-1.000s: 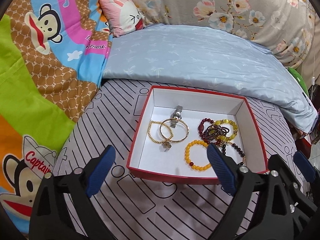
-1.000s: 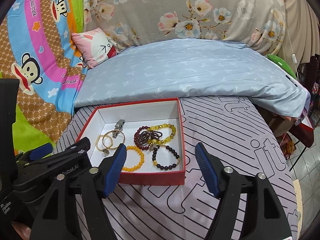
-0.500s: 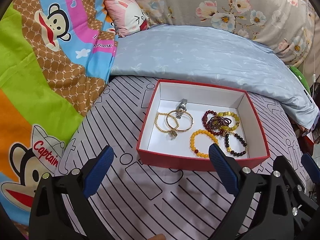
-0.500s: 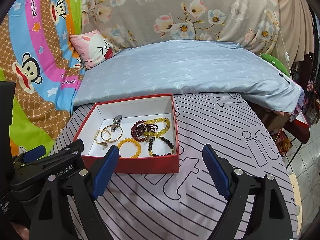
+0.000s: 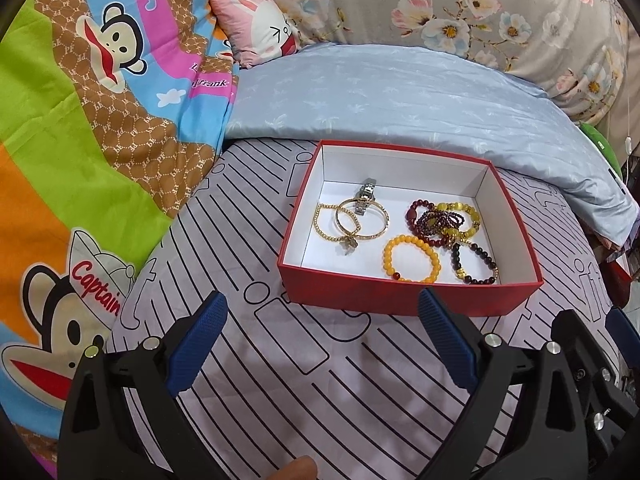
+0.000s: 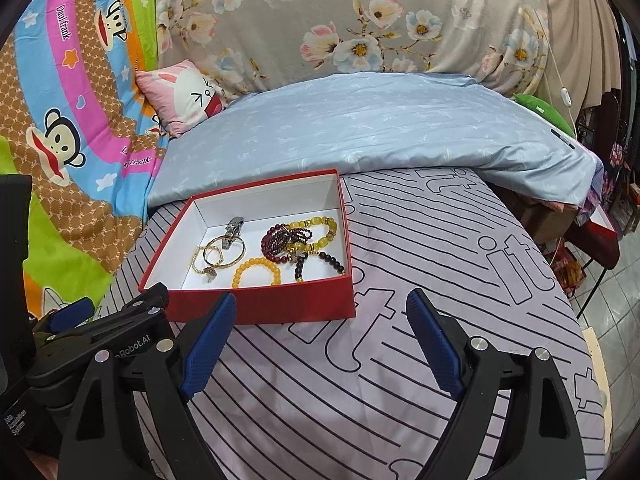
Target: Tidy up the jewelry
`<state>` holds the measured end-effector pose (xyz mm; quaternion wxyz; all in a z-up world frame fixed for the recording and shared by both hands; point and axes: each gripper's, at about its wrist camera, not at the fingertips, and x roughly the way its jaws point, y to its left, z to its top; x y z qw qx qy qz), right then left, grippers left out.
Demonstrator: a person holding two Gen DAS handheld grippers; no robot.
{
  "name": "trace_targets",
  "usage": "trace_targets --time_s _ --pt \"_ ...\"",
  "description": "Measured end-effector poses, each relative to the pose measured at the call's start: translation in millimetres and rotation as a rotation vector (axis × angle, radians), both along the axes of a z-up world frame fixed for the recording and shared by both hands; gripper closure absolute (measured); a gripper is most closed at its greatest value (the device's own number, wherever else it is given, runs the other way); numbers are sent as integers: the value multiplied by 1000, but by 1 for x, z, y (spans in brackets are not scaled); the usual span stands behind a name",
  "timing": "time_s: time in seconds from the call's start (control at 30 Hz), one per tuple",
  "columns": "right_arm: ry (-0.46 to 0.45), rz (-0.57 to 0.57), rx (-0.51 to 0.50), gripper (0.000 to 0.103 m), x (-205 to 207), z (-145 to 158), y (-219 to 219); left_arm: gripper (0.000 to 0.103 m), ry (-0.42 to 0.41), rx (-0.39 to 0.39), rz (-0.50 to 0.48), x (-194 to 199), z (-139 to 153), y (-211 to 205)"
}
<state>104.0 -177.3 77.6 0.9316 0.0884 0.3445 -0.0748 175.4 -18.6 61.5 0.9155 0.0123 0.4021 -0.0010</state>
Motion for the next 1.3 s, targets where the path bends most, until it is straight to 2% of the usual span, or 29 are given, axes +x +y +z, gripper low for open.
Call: trace_targets --time_s 1.3 --pt "4 9 -18 20 6 1 3 12 10 -13 27 5 -2 6"
